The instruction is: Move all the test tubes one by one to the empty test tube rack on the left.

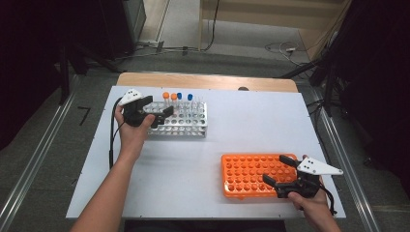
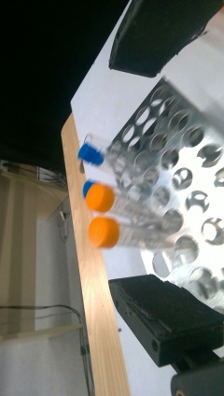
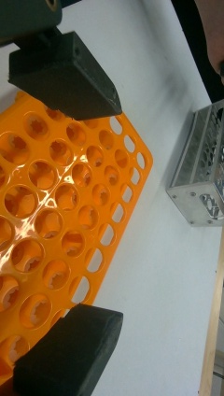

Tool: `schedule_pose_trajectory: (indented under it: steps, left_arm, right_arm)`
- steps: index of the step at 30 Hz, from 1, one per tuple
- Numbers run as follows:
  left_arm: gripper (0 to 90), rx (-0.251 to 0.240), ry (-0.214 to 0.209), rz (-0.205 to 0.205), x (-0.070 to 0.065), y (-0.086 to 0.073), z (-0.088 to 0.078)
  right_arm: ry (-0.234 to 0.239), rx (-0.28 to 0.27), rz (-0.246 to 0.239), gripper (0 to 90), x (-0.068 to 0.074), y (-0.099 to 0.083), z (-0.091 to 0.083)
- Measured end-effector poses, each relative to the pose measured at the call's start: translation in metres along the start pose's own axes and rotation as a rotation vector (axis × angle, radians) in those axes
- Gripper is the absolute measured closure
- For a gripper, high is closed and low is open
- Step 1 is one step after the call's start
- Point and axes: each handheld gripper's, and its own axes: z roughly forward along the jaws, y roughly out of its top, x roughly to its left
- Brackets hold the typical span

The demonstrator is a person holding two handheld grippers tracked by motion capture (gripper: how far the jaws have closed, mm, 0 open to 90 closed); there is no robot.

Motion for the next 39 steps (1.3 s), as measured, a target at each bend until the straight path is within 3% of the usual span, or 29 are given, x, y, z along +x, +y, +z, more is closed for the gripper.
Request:
schedule_pose_trajectory:
  steps: [15,21,26,30,33,39]
  left_arm:
    - [0.0,0.007,-0.027,0.046,-0.047,-0.04,-0.044]
    - [0.0,-0.009,-0.05,0.057,-0.06,-0.047,-0.062]
    - [0.0,-0.025,-0.042,0.064,-0.072,-0.061,-0.083]
    - [0.0,-0.022,-0.028,0.08,-0.076,-0.07,-0.098]
    - [0.0,-0.041,-0.026,0.069,-0.076,-0.075,-0.108]
    - [0.0,-0.041,-0.028,0.061,-0.074,-0.078,-0.109]
  right_arm:
    - [-0.024,0.012,0.002,2.1,-0.008,-0.003,0.0]
    - [-0.036,0.014,0.004,2.1,-0.011,-0.004,0.0]
    - [-0.046,0.008,0.004,2.1,-0.014,-0.005,-0.002]
    - [-0.052,0.006,0.007,2.2,-0.016,-0.007,-0.003]
    - [-0.056,0.011,0.006,2.2,-0.017,-0.008,-0.002]
    - [-0.056,0.016,0.0,2.2,-0.016,-0.007,-0.001]
